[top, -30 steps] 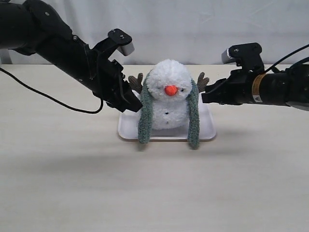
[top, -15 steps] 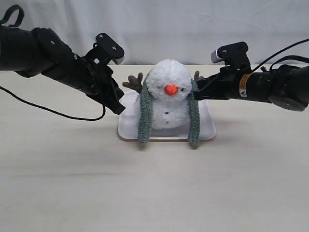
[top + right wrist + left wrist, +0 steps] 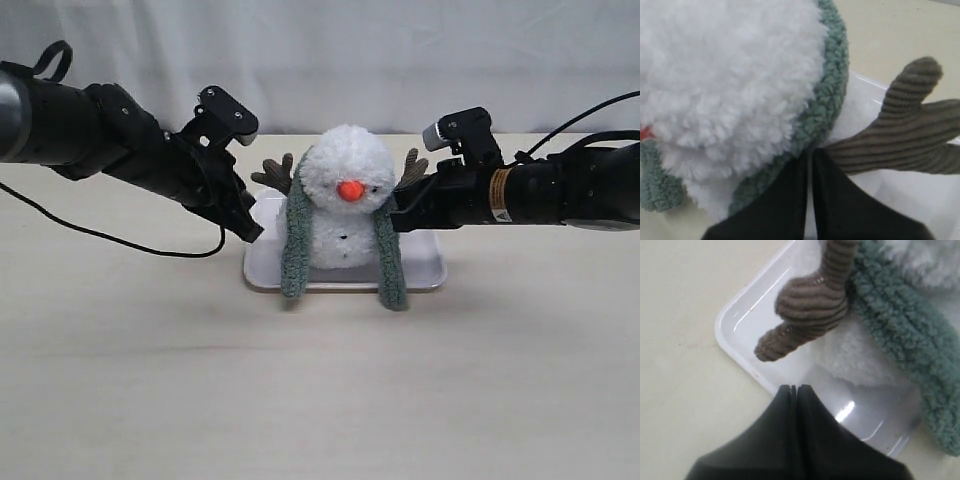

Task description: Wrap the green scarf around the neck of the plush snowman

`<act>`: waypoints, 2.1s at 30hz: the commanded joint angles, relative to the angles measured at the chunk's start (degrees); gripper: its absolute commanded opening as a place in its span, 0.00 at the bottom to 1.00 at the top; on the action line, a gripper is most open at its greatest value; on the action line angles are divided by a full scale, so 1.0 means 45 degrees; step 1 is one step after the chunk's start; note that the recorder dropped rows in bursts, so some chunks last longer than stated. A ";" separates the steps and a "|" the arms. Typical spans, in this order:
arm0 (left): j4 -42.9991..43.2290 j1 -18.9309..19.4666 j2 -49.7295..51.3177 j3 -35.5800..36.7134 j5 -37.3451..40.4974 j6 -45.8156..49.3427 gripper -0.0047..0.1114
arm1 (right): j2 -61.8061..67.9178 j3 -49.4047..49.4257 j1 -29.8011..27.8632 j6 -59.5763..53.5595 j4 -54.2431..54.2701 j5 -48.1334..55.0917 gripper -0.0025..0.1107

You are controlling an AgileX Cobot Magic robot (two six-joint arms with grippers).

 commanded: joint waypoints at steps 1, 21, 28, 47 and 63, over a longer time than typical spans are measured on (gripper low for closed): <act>-0.1656 0.0003 -0.0043 0.0011 -0.1041 0.1159 0.04 | -0.0546 0.0062 -0.0014 0.0090 -0.0366 0.0040 0.06; -0.2860 0.0026 -0.0093 -0.4045 0.0813 0.3977 0.04 | -0.3710 0.0340 -0.0022 0.0798 0.0052 -0.0193 0.06; -0.2852 0.0367 -0.0093 -0.4045 0.3836 0.6435 0.04 | -0.2002 -0.3356 -0.0044 0.7254 -0.5246 -0.1855 0.06; -0.4670 0.1091 0.0491 -0.4045 0.3363 0.7689 0.04 | -0.1324 -0.3788 0.0986 0.7374 -0.5370 0.2306 0.06; -0.0733 0.1585 0.0460 -0.4045 -0.1822 -0.1634 0.04 | -0.4890 -0.1966 0.1269 0.7729 -0.5370 0.8275 0.06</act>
